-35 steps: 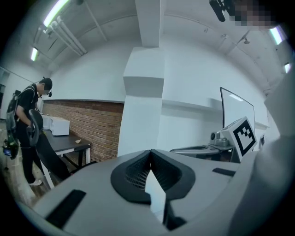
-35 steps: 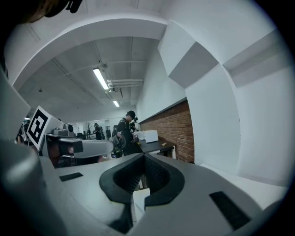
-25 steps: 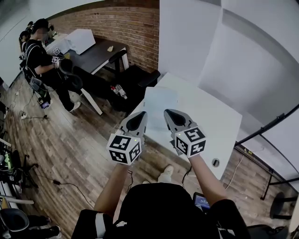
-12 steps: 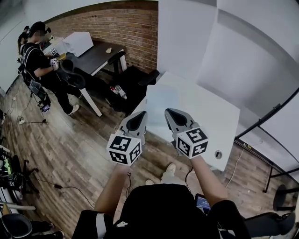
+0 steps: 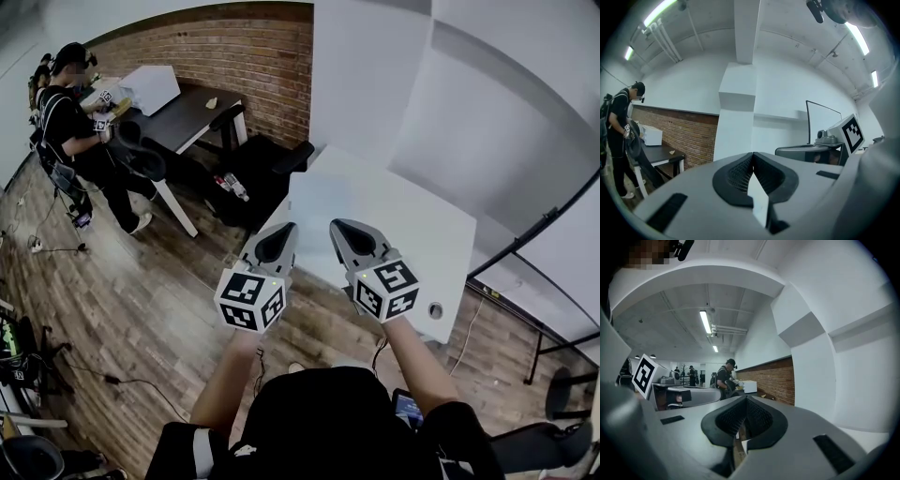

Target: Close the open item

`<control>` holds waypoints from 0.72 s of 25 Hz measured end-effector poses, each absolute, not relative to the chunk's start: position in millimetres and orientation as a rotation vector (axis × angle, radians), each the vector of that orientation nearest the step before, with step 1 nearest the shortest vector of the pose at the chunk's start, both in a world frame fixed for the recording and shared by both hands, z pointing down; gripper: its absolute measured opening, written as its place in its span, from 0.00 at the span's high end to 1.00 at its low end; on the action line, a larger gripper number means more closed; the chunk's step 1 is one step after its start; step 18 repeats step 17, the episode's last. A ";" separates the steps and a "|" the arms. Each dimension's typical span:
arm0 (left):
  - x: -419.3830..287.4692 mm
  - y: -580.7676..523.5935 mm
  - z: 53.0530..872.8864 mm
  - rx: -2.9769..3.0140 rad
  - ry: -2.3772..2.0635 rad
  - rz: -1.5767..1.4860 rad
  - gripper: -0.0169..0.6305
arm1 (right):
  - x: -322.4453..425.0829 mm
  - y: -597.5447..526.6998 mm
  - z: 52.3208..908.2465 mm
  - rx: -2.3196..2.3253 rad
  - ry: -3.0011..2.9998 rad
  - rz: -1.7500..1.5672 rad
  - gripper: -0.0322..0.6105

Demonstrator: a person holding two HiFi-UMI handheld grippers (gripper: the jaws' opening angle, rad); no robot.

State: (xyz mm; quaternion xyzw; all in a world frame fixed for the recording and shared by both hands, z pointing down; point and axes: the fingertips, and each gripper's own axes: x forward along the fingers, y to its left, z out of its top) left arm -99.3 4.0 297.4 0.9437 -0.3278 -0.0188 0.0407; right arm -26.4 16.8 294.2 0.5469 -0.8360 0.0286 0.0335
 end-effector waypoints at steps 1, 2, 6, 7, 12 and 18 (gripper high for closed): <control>-97.0 2.1 297.1 2.891 -1.003 -0.057 0.95 | -25.0 14.9 294.5 1.679 -2.574 0.088 0.89; -94.7 0.1 297.3 2.892 -1.003 -0.055 0.95 | -23.4 12.9 294.9 1.676 -2.577 0.089 0.89; -87.3 -7.9 298.3 2.878 -1.014 -0.048 0.95 | -16.6 7.7 294.0 1.667 -2.589 0.093 0.89; -85.7 -8.9 298.3 2.873 -1.017 -0.047 0.95 | -14.7 7.2 293.4 1.664 -2.589 0.093 0.89; -72.0 -7.6 298.7 2.857 -1.029 -0.049 0.95 | 2.2 10.1 295.2 1.655 -2.575 0.096 0.89; -53.9 -8.6 301.0 2.839 -1.025 -0.055 0.95 | 20.8 10.3 298.5 1.646 -2.577 0.115 0.89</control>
